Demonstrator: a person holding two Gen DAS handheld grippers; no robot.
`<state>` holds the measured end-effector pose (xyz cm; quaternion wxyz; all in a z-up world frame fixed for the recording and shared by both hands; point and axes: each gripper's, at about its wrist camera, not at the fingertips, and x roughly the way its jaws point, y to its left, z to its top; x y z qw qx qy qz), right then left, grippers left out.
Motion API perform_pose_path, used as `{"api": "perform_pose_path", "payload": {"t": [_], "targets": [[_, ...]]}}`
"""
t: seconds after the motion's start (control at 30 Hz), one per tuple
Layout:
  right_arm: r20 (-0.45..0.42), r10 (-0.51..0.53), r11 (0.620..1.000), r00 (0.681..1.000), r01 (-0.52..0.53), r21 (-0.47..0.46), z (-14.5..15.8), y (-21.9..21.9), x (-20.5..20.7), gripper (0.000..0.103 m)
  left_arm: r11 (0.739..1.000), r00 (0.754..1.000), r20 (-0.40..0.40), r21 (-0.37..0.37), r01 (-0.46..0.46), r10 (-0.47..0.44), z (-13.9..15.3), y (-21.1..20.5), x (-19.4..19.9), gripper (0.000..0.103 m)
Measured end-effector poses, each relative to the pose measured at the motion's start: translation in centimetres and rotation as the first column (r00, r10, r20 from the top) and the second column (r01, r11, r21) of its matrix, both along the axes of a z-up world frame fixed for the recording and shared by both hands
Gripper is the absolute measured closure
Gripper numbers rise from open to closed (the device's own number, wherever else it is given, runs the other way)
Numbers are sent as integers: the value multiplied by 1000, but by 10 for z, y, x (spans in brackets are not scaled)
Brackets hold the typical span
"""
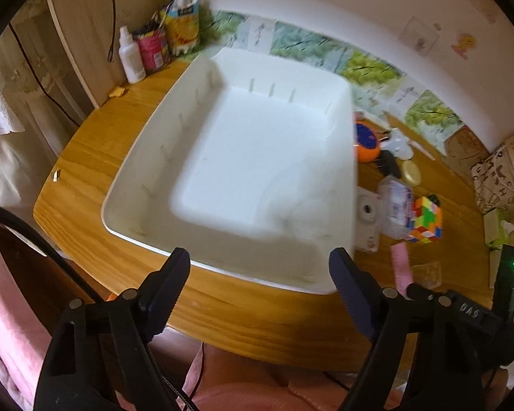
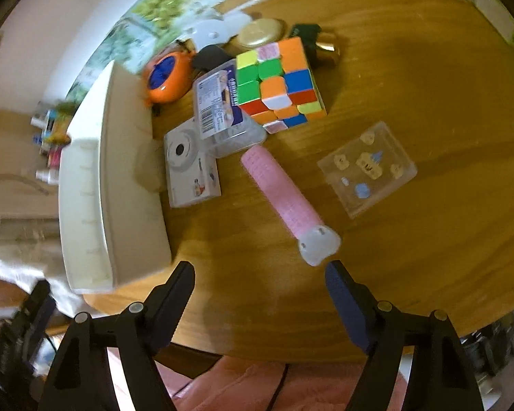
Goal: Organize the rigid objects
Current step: 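Grasp the white tray rim with the left tool while the right tool grasps the pink roller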
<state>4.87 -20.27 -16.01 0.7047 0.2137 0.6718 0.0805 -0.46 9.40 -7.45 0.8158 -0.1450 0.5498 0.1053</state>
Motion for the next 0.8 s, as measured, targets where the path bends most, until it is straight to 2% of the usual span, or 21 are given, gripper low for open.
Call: {"api": "perform_pose_path", "payload": {"t": [0.27, 0.47, 0.57, 0.63, 0.73, 0.8], "targets": [[-65, -168, 986, 984, 168, -8, -12, 2, 8, 23, 999, 994, -99, -3, -35, 35, -15, 69, 12, 19], [-51, -247, 968, 968, 244, -57, -13, -2, 20, 23, 1000, 985, -171, 0, -24, 23, -33, 121, 23, 19], [-47, -268, 962, 962, 264, -73, -16, -5, 24, 23, 1000, 975, -222, -25, -9, 4, -50, 138, 31, 26], [-36, -272, 958, 962, 268, -99, -16, -4, 25, 23, 998, 967, -256, -58, -22, 6, -63, 147, 35, 38], [-26, -242, 961, 970, 236, -147, -18, 5, 29, 23, 991, 956, -294, -129, -30, -10, -82, 156, 39, 45], [-12, -210, 962, 978, 204, -181, -18, 11, 30, 23, 990, 951, -306, -144, -6, -38, -91, 157, 43, 49]]}}
